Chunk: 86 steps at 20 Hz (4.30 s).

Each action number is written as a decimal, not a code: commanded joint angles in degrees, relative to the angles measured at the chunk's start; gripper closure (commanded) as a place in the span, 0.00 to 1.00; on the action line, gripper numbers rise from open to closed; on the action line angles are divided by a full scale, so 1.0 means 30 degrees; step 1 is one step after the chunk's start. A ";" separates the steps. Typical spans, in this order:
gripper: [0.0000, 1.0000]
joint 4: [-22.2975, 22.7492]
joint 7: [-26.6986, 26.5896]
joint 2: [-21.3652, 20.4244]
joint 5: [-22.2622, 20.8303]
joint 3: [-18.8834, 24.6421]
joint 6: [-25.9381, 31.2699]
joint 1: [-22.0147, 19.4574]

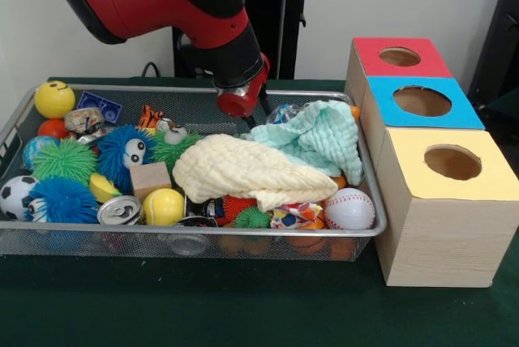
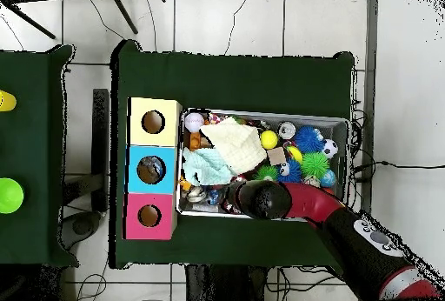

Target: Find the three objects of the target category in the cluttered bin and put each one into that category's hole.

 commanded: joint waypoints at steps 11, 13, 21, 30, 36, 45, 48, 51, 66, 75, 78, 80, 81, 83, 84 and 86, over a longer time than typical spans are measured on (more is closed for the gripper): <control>0.00 0.0185 0.0163 0.0789 -0.2013 0.3311 -0.2457 -0.1058; 0.00 0.0276 0.0518 0.0753 -0.2220 0.3239 -0.2414 -0.0916; 0.00 0.0070 0.0971 0.1018 -0.2636 0.3060 -0.1943 -0.0696; 0.00 -0.0345 0.1064 0.1726 -0.3152 0.2865 -0.1794 -0.0115; 0.00 -0.0708 0.1042 0.2325 -0.3730 0.2774 -0.2127 0.0238; 1.00 -0.0657 0.0895 0.2503 -0.3626 0.2878 -0.1853 0.0275; 1.00 -0.0897 0.0569 0.2847 -0.3517 0.2970 -0.1613 0.0069; 1.00 -0.0556 0.0693 0.2652 -0.3135 0.3235 -0.1302 0.0046; 1.00 0.0380 0.2465 0.0052 -0.1184 0.3446 0.0322 0.0423; 1.00 -0.0537 0.2055 -0.0397 0.0069 0.3181 0.1372 0.0422; 1.00 -0.1019 0.1541 -0.0377 0.0351 0.3110 0.1898 0.0358; 1.00 -0.1083 0.1484 -0.0444 0.0492 0.3055 0.2008 0.0329; 1.00 -0.1099 0.1459 -0.0504 0.0550 0.3040 0.2062 0.0321; 1.00 -0.1131 0.1463 -0.0609 0.0585 0.2951 0.2116 0.0361; 1.00 -0.1150 0.1398 -0.0619 0.0587 0.2940 0.2159 0.0374; 1.00 -0.1176 0.1348 -0.0723 0.0640 0.2877 0.2343 0.0442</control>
